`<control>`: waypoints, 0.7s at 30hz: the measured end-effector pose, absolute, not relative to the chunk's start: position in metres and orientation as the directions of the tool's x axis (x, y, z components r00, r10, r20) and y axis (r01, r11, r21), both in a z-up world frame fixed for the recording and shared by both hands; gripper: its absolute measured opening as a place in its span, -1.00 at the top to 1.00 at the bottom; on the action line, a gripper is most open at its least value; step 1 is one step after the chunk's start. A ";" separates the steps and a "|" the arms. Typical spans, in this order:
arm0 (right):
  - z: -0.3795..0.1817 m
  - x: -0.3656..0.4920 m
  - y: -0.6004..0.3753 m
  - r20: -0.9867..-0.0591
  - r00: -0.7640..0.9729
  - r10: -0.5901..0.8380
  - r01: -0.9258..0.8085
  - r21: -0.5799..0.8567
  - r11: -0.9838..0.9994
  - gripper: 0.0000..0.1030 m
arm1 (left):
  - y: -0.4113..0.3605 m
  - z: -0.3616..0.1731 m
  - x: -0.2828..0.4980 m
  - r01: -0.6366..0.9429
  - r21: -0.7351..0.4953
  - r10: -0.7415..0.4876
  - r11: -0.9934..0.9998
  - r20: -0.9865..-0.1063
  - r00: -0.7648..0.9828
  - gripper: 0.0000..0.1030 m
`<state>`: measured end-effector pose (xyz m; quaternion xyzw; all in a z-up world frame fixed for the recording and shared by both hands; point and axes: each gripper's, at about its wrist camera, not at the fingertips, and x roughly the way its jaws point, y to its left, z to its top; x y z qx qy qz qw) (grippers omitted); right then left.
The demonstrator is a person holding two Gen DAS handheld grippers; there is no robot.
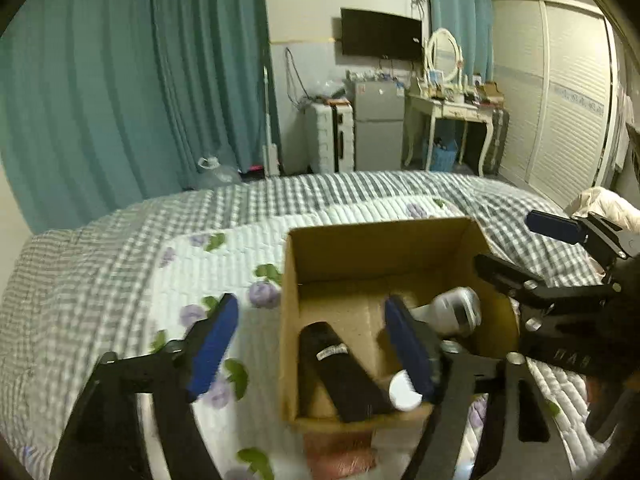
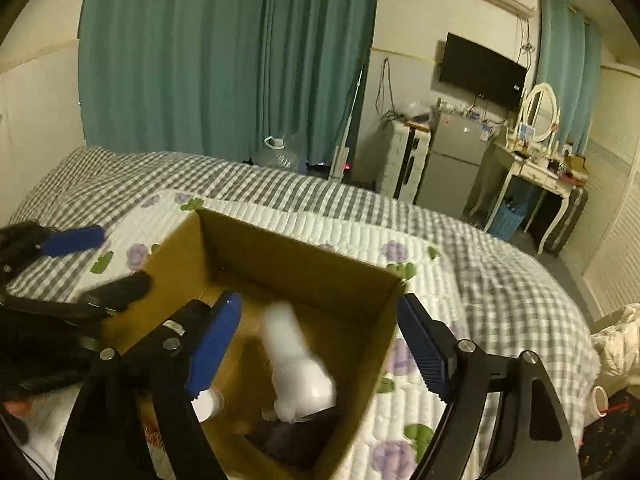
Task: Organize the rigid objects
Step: 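Lower the flashlight and white dryer into the box and open both tools, then grasp the blue earbud case with the right tool while the left grasps a white charger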
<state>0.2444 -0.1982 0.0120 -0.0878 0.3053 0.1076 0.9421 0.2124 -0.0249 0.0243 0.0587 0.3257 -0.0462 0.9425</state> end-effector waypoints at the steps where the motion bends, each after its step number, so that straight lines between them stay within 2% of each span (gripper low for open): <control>1: 0.016 0.239 -0.199 -0.591 0.793 0.150 -0.257 -0.101 0.961 -0.56 | -0.021 0.032 0.202 0.113 0.085 -0.038 0.990 -0.608 0.793 -0.62; 4: 0.041 0.210 -0.207 -0.570 0.810 0.136 -0.243 -0.116 0.963 -0.64 | -0.015 0.052 0.167 0.099 0.106 -0.019 0.989 -0.579 0.815 -0.71; 6: 0.056 0.186 -0.211 -0.553 0.824 0.126 -0.231 -0.125 0.965 -0.71 | -0.009 0.063 0.141 0.086 0.109 -0.011 0.990 -0.555 0.832 -0.98; 9: 0.074 0.153 -0.214 -0.530 0.840 0.116 -0.218 -0.134 0.967 -0.83 | -0.004 0.071 0.101 0.067 0.104 -0.003 0.992 -0.526 0.851 -1.00; 13: 0.080 0.111 -0.214 -0.529 0.842 0.108 -0.209 -0.134 0.969 -0.86 | 0.003 0.062 0.069 0.044 0.061 -0.005 0.997 -0.537 0.844 -1.00; 17: 0.054 0.087 -0.209 -0.586 0.803 0.110 -0.217 -0.116 0.969 -0.86 | 0.005 0.031 0.055 0.031 0.038 -0.003 0.999 -0.579 0.815 -1.00; 21: -0.002 0.087 -0.194 -0.663 0.744 0.078 -0.220 -0.133 0.966 -0.86 | 0.009 -0.015 0.059 0.019 0.019 -0.002 1.000 -0.657 0.754 -1.00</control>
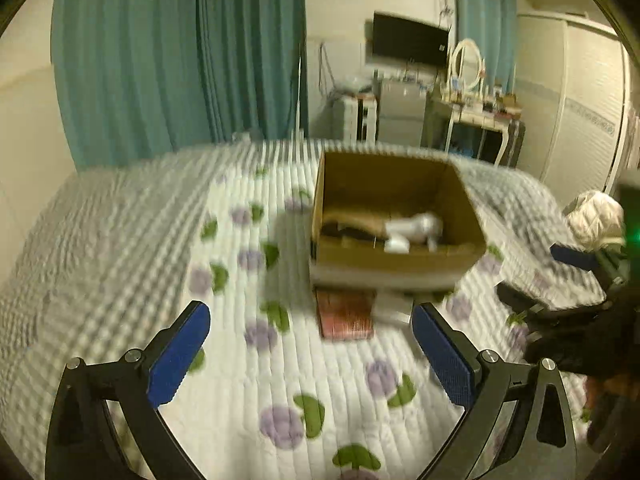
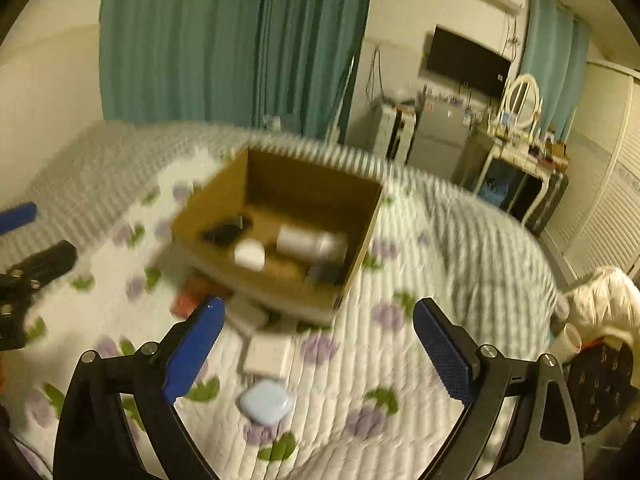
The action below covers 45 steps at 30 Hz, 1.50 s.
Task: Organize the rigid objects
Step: 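Grasp the blue earbud case with the right tool while the left grasps a white charger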
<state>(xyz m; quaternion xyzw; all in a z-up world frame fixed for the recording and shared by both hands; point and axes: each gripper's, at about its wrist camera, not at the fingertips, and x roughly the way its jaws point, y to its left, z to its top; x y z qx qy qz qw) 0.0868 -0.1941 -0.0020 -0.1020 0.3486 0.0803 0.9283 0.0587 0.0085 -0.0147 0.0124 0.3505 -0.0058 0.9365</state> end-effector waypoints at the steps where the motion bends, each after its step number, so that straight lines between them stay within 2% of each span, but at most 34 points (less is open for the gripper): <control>1: -0.017 0.091 -0.189 -0.686 0.724 0.070 -0.225 -0.139 0.964 -0.86 | 0.008 -0.022 0.060 0.017 0.021 0.001 1.000 -0.665 0.747 -1.00; 5: -0.097 0.110 -0.176 -0.820 0.569 0.056 -0.275 -0.126 0.953 -0.85 | 0.005 -0.061 0.069 0.013 0.058 0.033 0.998 -0.713 0.700 -1.00; 7: -0.125 0.112 -0.173 -0.867 0.496 0.053 -0.299 -0.113 0.947 -0.73 | 0.006 -0.077 0.072 0.013 0.057 0.034 0.998 -0.733 0.680 -1.00; 9: -0.141 0.113 -0.171 -0.897 0.436 0.077 -0.327 -0.078 0.942 -0.44 | 0.006 -0.091 0.079 -0.013 0.070 0.061 0.997 -0.752 0.657 -1.00; 13: -0.153 0.113 -0.168 -0.918 0.384 0.095 -0.365 -0.056 0.929 -0.42 | 0.011 -0.105 0.093 -0.072 0.054 0.087 0.996 -0.790 0.606 -1.00; 14: -0.156 0.113 -0.168 -0.923 0.376 0.081 -0.364 -0.067 0.929 -0.33 | 0.011 -0.105 0.094 -0.079 0.046 0.084 0.996 -0.792 0.605 -1.00; 15: -0.158 0.113 -0.169 -0.925 0.372 0.075 -0.361 -0.070 0.930 -0.16 | 0.011 -0.104 0.094 -0.081 0.038 0.080 0.996 -0.792 0.606 -1.00; 19: -0.148 0.107 -0.174 -0.908 0.410 0.093 -0.349 -0.062 0.935 -0.13 | -0.005 -0.093 0.091 -0.053 0.049 0.071 0.997 -0.783 0.618 -1.00; 23: -0.103 0.097 -0.199 -0.847 0.511 0.147 -0.327 -0.033 0.944 -0.13 | -0.028 -0.086 0.096 -0.028 0.078 0.078 0.997 -0.771 0.632 -1.00; 29: -0.067 0.112 -0.240 -0.815 0.570 0.104 -0.326 -0.108 0.939 -0.13 | -0.070 -0.097 0.114 -0.006 -0.043 -0.029 0.999 -0.778 0.627 -0.99; 31: -0.063 0.124 -0.251 -0.818 0.566 0.096 -0.330 -0.118 0.936 -0.13 | -0.085 -0.108 0.124 0.008 -0.092 -0.078 0.996 -0.795 0.602 -0.94; 35: -0.070 0.147 -0.261 -0.831 0.554 0.047 -0.318 -0.160 0.935 -0.13 | -0.105 -0.126 0.139 0.033 -0.098 -0.099 0.995 -0.814 0.573 -0.81; 38: -0.080 0.160 -0.268 -0.838 0.542 0.063 -0.311 -0.130 0.941 -0.13 | -0.119 -0.142 0.147 0.053 -0.113 -0.124 0.992 -0.832 0.541 -0.73; 40: -0.087 0.166 -0.270 -0.843 0.534 0.062 -0.303 -0.122 0.945 -0.13 | -0.127 -0.151 0.152 0.066 -0.111 -0.129 0.992 -0.842 0.524 -0.56; 42: -0.094 0.169 -0.274 -0.855 0.513 0.080 -0.299 -0.090 0.950 -0.13 | -0.131 -0.159 0.158 0.071 -0.112 -0.133 0.991 -0.856 0.500 -0.26; 43: -0.096 0.170 -0.277 -0.859 0.502 0.096 -0.301 -0.069 0.951 -0.13 | -0.131 -0.162 0.161 0.073 -0.127 -0.146 0.989 -0.860 0.489 -0.22; 44: -0.097 0.171 -0.279 -0.860 0.497 0.111 -0.300 -0.050 0.953 -0.13 | -0.129 -0.163 0.163 0.068 -0.144 -0.159 0.987 -0.858 0.489 -0.09; 45: -0.096 0.172 -0.282 -0.859 0.499 0.120 -0.294 -0.038 0.955 -0.13 | -0.128 -0.162 0.163 0.061 -0.150 -0.160 0.987 -0.855 0.493 -0.06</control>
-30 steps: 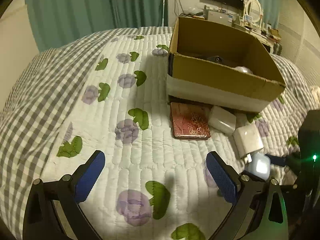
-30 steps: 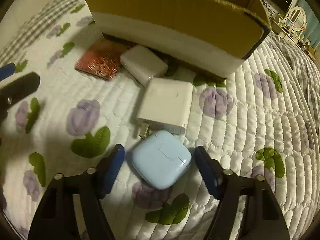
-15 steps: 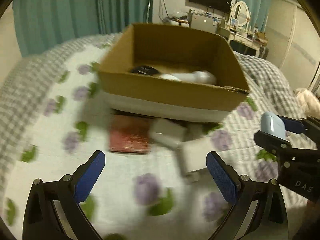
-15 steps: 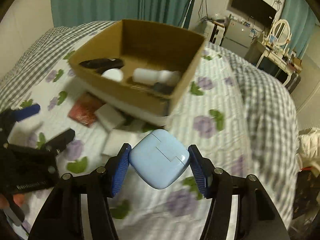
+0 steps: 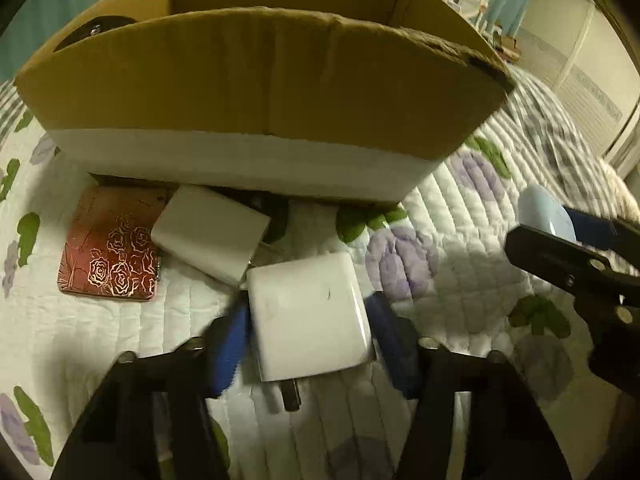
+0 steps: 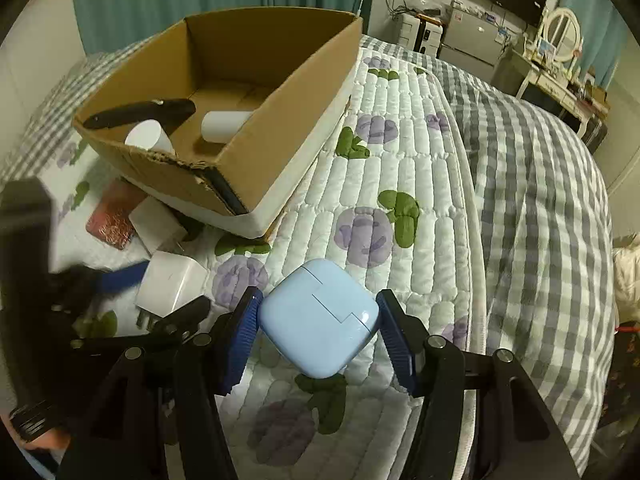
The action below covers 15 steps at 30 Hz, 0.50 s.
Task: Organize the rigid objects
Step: 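Grasp the blue earbud case with the right tool while the left grasps a white charger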
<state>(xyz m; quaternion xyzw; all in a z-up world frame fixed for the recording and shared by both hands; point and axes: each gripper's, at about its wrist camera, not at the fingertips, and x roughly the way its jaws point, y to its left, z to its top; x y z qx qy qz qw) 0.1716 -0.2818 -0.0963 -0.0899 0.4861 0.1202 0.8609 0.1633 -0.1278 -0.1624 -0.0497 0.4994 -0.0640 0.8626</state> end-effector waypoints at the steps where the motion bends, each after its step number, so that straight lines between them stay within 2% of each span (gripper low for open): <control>1: -0.095 0.171 -0.283 -0.856 0.502 0.125 -0.291 -0.031 0.956 -0.13 | -0.127 -0.161 0.163 0.060 -0.155 -0.164 0.986 -0.855 0.491 -0.06; 8: -0.082 0.163 -0.282 -0.834 0.543 0.101 -0.280 -0.066 0.958 -0.13 | -0.119 -0.133 0.136 0.101 -0.108 -0.145 0.989 -0.836 0.529 -0.03; 15: -0.030 0.136 -0.272 -0.790 0.603 0.110 -0.278 -0.079 0.957 -0.13 | -0.088 -0.060 0.111 0.103 -0.081 -0.128 0.991 -0.759 0.638 -0.03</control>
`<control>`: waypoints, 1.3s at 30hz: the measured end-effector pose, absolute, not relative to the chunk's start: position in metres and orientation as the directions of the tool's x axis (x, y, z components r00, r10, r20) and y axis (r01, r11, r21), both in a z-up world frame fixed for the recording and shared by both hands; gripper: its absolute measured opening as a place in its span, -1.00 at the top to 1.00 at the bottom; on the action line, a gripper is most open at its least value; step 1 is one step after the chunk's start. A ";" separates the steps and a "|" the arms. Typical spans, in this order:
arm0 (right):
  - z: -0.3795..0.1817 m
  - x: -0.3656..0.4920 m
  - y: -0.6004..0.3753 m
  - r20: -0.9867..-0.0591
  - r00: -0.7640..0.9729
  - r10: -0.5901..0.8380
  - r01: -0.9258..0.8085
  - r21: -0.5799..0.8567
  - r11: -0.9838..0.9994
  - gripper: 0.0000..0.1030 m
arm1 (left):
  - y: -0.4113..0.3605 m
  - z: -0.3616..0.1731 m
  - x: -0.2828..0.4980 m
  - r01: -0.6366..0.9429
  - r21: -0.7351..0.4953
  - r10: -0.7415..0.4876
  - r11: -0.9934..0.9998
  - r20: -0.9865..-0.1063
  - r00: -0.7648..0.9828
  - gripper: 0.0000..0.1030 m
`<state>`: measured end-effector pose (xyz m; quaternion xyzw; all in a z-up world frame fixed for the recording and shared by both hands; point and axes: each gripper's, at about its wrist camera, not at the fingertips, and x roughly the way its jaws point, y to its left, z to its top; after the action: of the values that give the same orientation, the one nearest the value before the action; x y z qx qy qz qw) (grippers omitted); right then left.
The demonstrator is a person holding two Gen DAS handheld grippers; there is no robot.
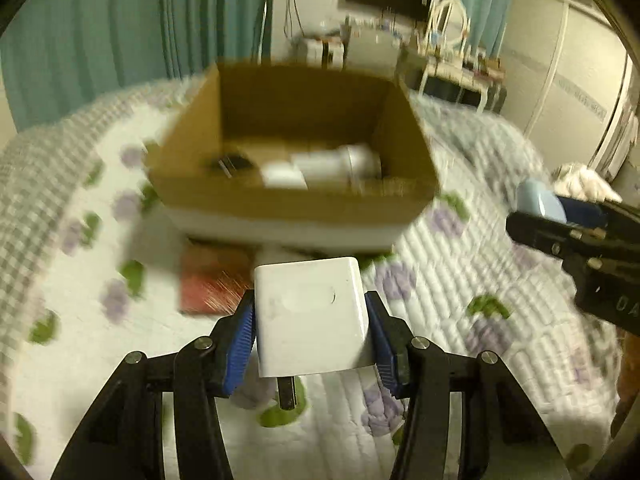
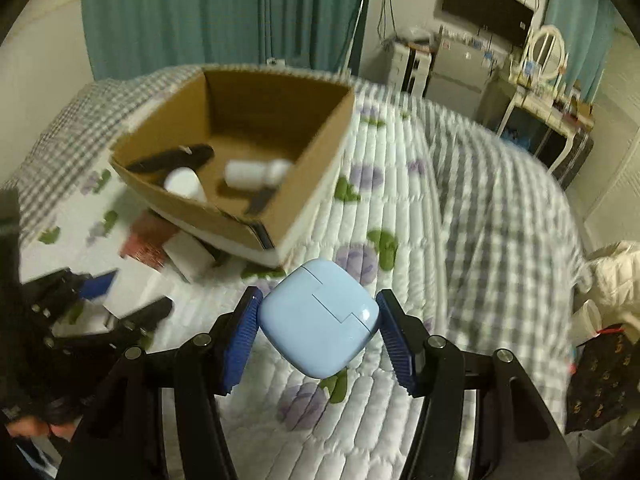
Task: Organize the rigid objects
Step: 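Grasp the blue earbud case with the right tool while the left grasps a white charger, then drop the earbud case and white charger into the box from both tools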
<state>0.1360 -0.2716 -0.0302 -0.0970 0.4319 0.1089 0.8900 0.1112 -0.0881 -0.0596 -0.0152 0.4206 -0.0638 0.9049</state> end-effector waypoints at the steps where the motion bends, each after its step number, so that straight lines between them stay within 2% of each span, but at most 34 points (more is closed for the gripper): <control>1: -0.018 0.132 -0.268 -0.779 0.618 0.111 -0.278 -0.084 0.957 -0.13 | -0.084 -0.049 0.110 0.104 -0.074 -0.124 0.992 -0.745 0.656 -0.03; 10: 0.057 0.129 -0.224 -0.688 0.709 0.154 -0.321 -0.120 0.940 -0.13 | -0.039 0.038 0.142 0.092 -0.003 -0.074 0.996 -0.613 0.787 -0.03; 16: 0.080 0.168 -0.199 -0.641 0.745 0.184 -0.335 -0.121 0.935 -0.13 | -0.029 0.053 0.201 0.116 0.036 -0.075 0.993 -0.565 0.821 -0.03; 19: 0.078 0.195 -0.190 -0.631 0.753 0.187 -0.331 -0.118 0.936 -0.13 | -0.031 0.044 0.239 0.140 0.044 -0.092 0.989 -0.560 0.823 -0.03; 23: 0.056 0.234 -0.184 -0.637 0.749 0.182 -0.323 -0.111 0.940 -0.13 | -0.042 0.010 0.280 0.176 0.043 -0.113 0.983 -0.616 0.780 -0.03; 29: 0.008 0.267 -0.192 -0.682 0.709 0.179 -0.315 -0.080 0.946 -0.13 | -0.057 -0.040 0.302 0.173 0.078 -0.074 0.982 -0.682 0.728 -0.04; 34: -0.015 0.274 -0.199 -0.702 0.691 0.175 -0.318 -0.077 0.945 -0.13 | -0.061 -0.062 0.308 0.185 0.101 -0.053 0.978 -0.731 0.680 -0.07; 35: -0.017 0.276 -0.200 -0.704 0.688 0.177 -0.318 -0.074 0.945 -0.13 | -0.060 -0.059 0.306 0.182 0.107 -0.050 0.977 -0.721 0.691 -0.09; 38: -0.019 0.280 -0.200 -0.702 0.688 0.184 -0.318 -0.063 0.946 -0.13 | -0.057 -0.045 0.299 0.168 0.123 -0.039 0.978 -0.685 0.728 -0.43; 39: -0.019 0.281 -0.199 -0.700 0.690 0.186 -0.317 -0.062 0.946 -0.13 | -0.054 -0.040 0.297 0.164 0.122 -0.039 0.979 -0.676 0.736 -0.44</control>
<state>0.2812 -0.1995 -0.0187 -0.0893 0.3690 0.1375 0.9148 0.2975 -0.0539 -0.0397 0.0869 0.3590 -0.0545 0.9277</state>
